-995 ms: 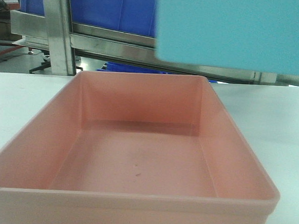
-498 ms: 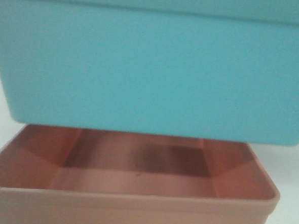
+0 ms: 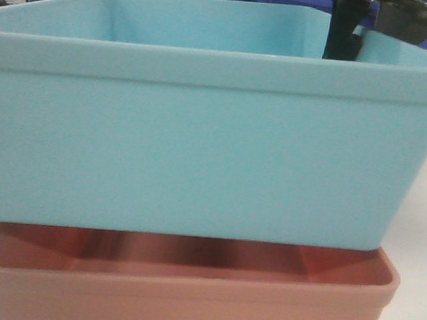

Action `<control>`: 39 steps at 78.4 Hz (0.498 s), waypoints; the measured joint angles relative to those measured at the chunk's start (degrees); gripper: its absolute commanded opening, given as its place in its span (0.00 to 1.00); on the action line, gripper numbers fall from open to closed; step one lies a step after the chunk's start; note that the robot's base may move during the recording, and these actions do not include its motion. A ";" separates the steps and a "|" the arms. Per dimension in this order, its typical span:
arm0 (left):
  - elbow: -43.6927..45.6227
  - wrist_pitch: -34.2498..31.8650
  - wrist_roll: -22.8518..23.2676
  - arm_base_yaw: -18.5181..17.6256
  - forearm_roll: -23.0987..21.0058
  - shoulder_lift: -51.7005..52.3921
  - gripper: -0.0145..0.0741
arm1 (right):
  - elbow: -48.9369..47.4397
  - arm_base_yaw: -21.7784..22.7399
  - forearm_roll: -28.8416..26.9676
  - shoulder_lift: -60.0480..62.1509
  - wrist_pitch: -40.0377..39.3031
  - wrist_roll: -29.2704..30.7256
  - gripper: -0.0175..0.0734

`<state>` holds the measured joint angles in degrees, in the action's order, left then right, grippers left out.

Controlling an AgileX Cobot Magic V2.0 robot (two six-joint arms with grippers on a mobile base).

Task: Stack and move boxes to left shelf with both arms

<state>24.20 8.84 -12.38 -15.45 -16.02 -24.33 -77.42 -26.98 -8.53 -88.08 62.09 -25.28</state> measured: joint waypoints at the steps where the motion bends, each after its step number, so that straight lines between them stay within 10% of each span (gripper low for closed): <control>1: 0.00 0.00 0.00 0.00 0.00 0.00 0.62 | 0.00 0.00 0.00 -0.13 -0.01 -0.12 0.25; 39: 0.00 0.00 0.00 0.00 0.00 0.00 0.62 | 5.70 0.00 -0.10 -0.24 -5.06 -0.50 0.25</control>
<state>24.20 8.84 -12.38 -15.45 -16.02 -24.33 -71.72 -26.98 -8.63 -88.31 57.03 -25.78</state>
